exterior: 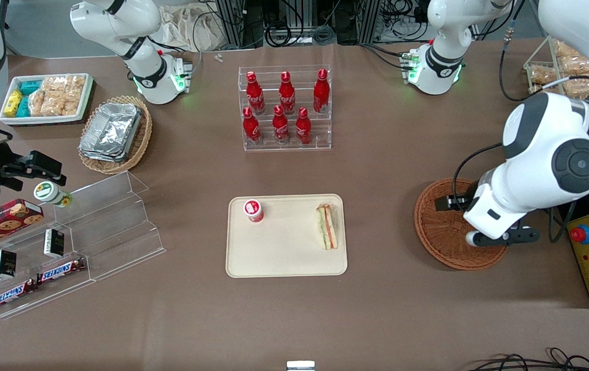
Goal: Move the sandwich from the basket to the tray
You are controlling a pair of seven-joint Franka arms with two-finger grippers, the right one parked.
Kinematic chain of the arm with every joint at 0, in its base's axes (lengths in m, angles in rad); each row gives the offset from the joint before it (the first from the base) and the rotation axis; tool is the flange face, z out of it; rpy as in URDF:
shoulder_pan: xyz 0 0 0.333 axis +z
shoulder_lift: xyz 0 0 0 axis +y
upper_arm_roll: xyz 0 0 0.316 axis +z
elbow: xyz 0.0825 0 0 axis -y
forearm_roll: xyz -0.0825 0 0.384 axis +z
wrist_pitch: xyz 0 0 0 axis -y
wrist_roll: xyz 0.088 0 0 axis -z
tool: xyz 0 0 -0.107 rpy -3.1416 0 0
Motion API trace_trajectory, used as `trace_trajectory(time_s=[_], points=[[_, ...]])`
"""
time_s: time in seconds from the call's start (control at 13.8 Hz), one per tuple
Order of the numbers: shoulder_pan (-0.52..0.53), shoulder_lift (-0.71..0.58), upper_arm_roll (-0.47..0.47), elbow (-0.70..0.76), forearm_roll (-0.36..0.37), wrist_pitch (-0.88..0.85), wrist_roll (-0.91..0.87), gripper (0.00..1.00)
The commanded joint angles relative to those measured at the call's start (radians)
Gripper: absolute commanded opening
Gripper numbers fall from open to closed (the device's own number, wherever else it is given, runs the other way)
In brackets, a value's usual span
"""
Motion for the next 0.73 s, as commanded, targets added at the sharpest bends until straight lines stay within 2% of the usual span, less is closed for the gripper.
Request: trace_trajectory(time_s=[0.0, 0.29, 0.65], points=[[0.062, -0.06, -0.005, -0.056, -0.026, 0.011, 0.072, 1.0], [0.108, -0.067, -0.002, -0.047, -0.025, 0.004, 0.08, 1.0], [0.111, -0.095, 0.006, -0.056, -0.025, 0.003, 0.082, 1.0]])
